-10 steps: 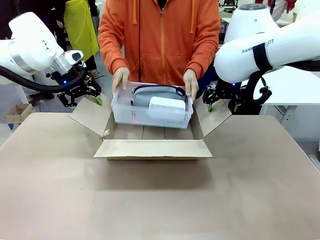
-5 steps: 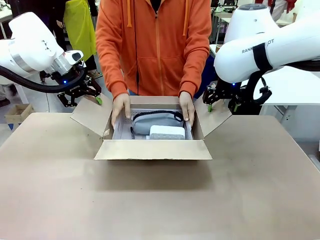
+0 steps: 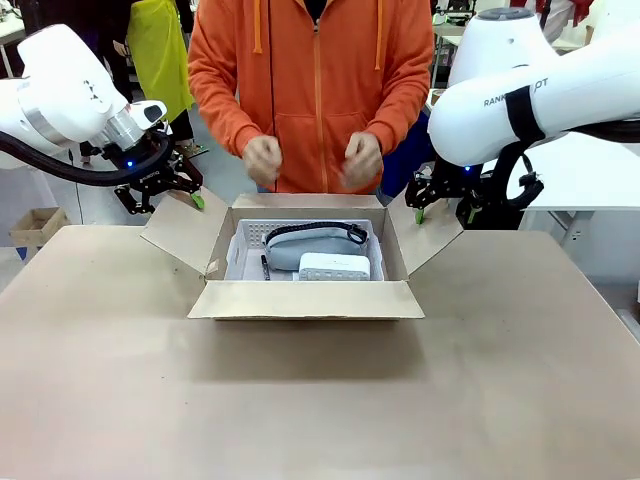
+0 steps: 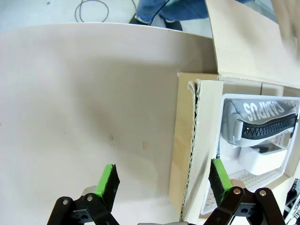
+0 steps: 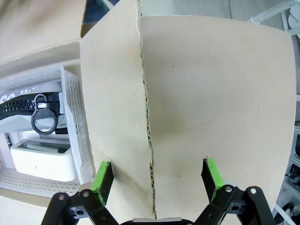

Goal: Pack the gift set into the box.
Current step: Lift both hands away from the flaps of the Package Box.

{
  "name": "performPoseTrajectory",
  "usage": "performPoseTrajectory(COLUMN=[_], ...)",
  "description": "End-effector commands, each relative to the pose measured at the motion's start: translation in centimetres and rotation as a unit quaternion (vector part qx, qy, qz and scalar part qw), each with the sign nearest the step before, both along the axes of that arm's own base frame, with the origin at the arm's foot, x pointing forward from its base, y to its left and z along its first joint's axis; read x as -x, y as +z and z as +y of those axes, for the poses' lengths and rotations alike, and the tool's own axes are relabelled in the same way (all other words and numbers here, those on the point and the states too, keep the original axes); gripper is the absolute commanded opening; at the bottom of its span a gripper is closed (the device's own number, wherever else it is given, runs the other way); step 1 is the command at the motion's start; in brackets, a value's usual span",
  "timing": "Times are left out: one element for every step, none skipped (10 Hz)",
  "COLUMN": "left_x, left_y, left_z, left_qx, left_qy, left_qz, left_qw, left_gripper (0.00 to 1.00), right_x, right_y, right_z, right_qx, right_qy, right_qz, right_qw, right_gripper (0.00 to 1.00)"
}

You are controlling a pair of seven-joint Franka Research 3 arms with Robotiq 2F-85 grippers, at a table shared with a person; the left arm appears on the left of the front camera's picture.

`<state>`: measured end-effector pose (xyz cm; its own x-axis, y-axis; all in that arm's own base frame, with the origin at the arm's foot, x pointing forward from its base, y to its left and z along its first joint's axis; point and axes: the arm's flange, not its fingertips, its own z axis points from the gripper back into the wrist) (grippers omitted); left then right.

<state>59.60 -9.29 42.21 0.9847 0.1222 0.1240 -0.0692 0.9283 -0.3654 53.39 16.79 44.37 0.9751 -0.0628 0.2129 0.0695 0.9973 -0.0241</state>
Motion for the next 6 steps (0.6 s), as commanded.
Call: performPoseTrajectory(left_x=[0.1, 0.0, 3.0, 5.9, 8.1, 9.8], left_y=[0.1, 0.0, 3.5, 4.6, 4.4, 2.9], left_z=[0.1, 0.0, 6.1, 11.3, 15.9, 19.5], left_qx=[-0.01, 0.0, 0.123, 0.208, 0.304, 0.387], left_qy=[0.007, 0.0, -0.029, -0.075, -0.151, -0.133], left_qz=[-0.001, 0.0, -0.026, -0.029, -0.027, -0.032], left_qw=[1.0, 1.0, 0.992, 0.975, 0.94, 0.912], left_gripper=[1.0, 1.0, 1.0, 1.0, 1.0, 1.0], right_x=[-0.2, 0.0, 2.4, 4.1, 5.3, 6.1], right_y=[0.2, 0.0, 4.1, 6.2, 6.8, 6.4], right_z=[0.3, 0.0, -4.5, -9.2, -13.8, -17.9], right_qx=[0.012, 0.0, -0.078, -0.154, -0.225, -0.315], right_qy=[-0.013, 0.0, 0.009, 0.028, 0.03, 0.021], right_qz=[-0.002, 0.0, -0.025, -0.025, -0.002, 0.03], right_qw=[1.0, 1.0, 0.997, 0.987, 0.974, 0.948], right_gripper=[1.0, 1.0, 1.0, 1.0, 1.0, 1.0])
